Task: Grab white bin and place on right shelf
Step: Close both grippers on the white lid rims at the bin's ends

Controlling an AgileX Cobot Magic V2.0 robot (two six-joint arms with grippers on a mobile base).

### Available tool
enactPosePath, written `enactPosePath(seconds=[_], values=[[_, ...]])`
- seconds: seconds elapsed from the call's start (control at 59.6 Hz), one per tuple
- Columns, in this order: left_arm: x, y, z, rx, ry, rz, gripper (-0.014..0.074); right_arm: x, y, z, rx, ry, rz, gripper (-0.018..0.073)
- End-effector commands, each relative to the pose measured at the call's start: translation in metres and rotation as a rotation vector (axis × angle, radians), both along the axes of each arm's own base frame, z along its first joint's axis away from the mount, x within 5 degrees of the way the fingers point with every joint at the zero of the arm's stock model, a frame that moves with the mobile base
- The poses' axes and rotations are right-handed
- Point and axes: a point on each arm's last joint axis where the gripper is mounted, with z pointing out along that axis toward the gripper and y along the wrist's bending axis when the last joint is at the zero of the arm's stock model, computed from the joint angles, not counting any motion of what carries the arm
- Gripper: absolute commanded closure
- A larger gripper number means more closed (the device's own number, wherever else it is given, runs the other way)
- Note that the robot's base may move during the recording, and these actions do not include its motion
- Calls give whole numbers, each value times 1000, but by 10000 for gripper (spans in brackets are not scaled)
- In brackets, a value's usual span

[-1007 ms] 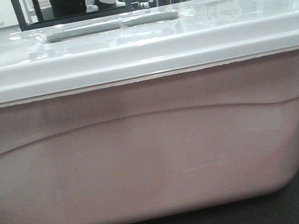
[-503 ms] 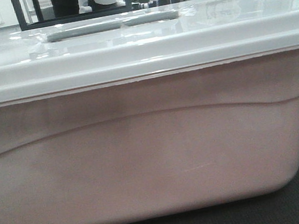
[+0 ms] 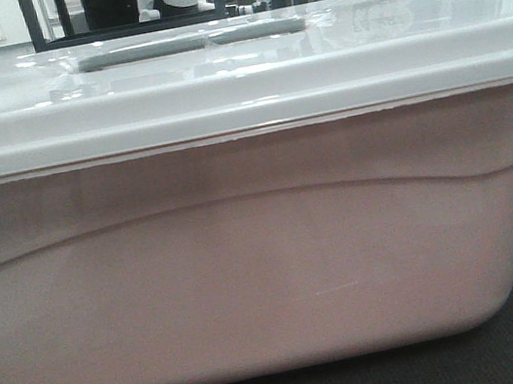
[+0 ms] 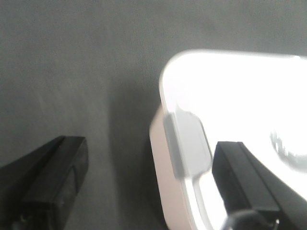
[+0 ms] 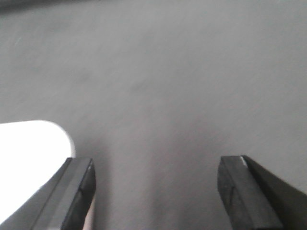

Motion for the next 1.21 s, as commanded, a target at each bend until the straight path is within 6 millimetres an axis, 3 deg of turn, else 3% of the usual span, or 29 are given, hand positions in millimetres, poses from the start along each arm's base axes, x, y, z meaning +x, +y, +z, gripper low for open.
enactPosePath(seconds=[0.0, 0.185, 0.352, 0.587, 0.755, 0.99, 1.191], values=[[15, -6, 12, -14, 28, -62, 155, 14, 5, 25, 82, 15, 45, -64], [37, -14, 12, -1, 108, -213, 155, 49, 14, 17, 173, 250, 221, -64], [51, -9, 6, -116, 164, -328, 155, 68, 8, 7, 340, 263, 369, -64], [77, -1, 0, -382, 178, -428, 155, 76, -21, 6, 504, 194, 470, -64], [89, 3, -18, -384, 234, -428, 155, 81, -19, -6, 523, 228, 511, -64], [103, 5, -45, -420, 304, -439, 155, 75, -11, -47, 683, 213, 547, -64], [101, 4, -51, -448, 321, -434, 155, 69, -7, -70, 772, 214, 541, -64]])
